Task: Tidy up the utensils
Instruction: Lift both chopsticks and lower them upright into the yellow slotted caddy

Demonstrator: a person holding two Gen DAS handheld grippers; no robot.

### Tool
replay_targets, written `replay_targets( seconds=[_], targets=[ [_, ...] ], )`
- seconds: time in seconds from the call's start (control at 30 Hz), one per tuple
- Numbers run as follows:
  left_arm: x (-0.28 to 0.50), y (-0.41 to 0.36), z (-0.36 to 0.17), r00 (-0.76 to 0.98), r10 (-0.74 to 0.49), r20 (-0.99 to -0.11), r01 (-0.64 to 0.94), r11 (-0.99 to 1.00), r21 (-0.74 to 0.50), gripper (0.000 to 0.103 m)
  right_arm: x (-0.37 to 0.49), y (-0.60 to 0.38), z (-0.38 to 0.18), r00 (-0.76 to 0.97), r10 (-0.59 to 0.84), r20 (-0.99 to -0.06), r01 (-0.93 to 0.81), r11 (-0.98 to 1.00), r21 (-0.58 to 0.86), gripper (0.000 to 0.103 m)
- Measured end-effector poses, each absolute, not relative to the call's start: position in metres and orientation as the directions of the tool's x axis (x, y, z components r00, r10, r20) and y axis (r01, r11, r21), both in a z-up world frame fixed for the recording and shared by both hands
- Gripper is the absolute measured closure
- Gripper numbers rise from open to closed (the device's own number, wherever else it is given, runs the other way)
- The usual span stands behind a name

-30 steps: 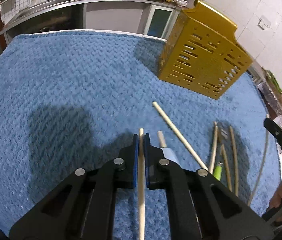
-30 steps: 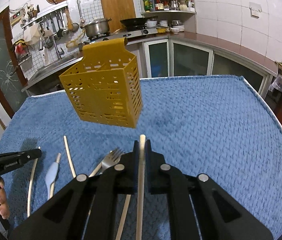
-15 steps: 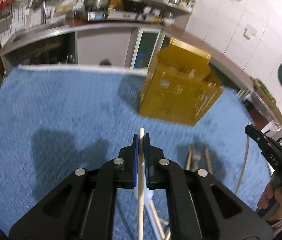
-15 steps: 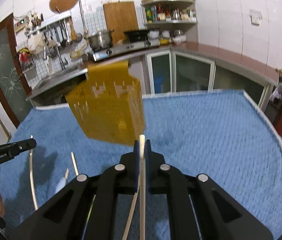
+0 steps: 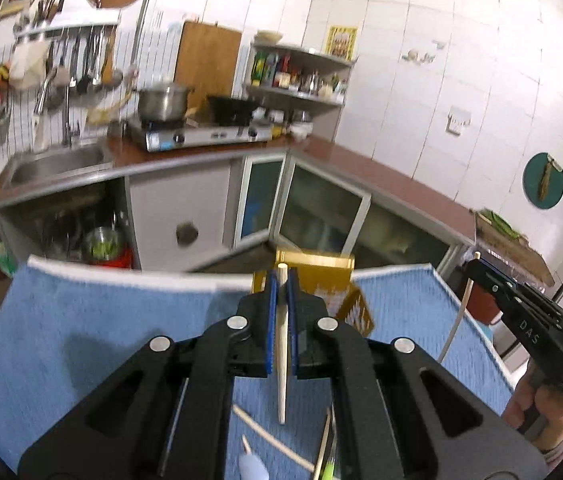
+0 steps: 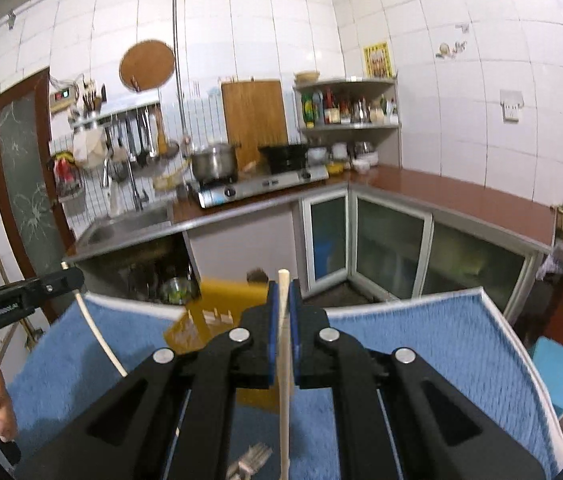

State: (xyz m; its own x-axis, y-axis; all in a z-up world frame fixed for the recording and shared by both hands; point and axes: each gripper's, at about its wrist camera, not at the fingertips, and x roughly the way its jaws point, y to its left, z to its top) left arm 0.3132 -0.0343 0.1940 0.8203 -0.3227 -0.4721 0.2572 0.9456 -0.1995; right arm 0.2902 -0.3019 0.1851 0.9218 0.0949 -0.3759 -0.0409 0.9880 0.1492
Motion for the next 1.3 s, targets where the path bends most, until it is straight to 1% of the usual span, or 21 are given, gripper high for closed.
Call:
replay_targets(
  seconds=[0.13,0.27,0.37,0.47,0.63,0.73,0.9,1.03,1.13,1.3],
  targets=[
    [0.329,-0.043,0.227,0.845,-0.318,-0.430,0.257,0.947,-0.194,0.099,0.308,-0.297,0.216,0.946,0.084,-0.314,-0.039,0.988,0.146,0.098],
    [0.338,-0.057,0.258,0.877,-0.294,-0.380,0.262,0.956,-0.134,0.099,0.325,-0.298,0.235,0.964,0.070,-0.256,-0.028,0.986,0.163,0.098],
    [0.347,-0.060,0.270,0.895,-0.276,-0.351,0.253,0.961,-0.111,0.099,0.336,-0.300,0.243,0.977,0.050,-0.206,-0.013,0.984,0.178,0.098],
    [0.358,-0.062,0.273,0.902,-0.263,-0.344,0.243,0.965,-0.099,0.099,0.347,-0.299,0.245,0.985,0.038,-0.171,-0.007,0.983,0.183,0.098],
    [0.381,-0.063,0.252,0.893,-0.261,-0.367,0.239,0.965,-0.103,0.099,0.359,-0.296,0.232,0.991,0.026,-0.130,-0.002,0.983,0.185,0.098],
    [0.395,-0.066,0.233,0.883,-0.256,-0.393,0.237,0.967,-0.096,0.099,0.366,-0.296,0.218,0.991,0.028,-0.127,-0.003,0.981,0.196,0.098],
    [0.409,-0.072,0.198,0.860,-0.258,-0.440,0.251,0.965,-0.077,0.099,0.377,-0.297,0.191,0.987,0.068,-0.149,-0.038,0.980,0.198,0.098],
    [0.414,-0.070,0.169,0.845,-0.268,-0.463,0.258,0.962,-0.087,0.099,0.388,-0.294,0.162,0.975,0.116,-0.187,-0.076,0.975,0.207,0.098],
    [0.415,-0.067,0.148,0.841,-0.268,-0.470,0.252,0.963,-0.097,0.099,0.392,-0.293,0.139,0.967,0.124,-0.221,-0.077,0.975,0.209,0.098],
    [0.412,-0.066,0.126,0.851,-0.241,-0.467,0.231,0.970,-0.080,0.099,0.393,-0.294,0.113,0.959,0.126,-0.255,-0.073,0.975,0.208,0.098]
  ],
)
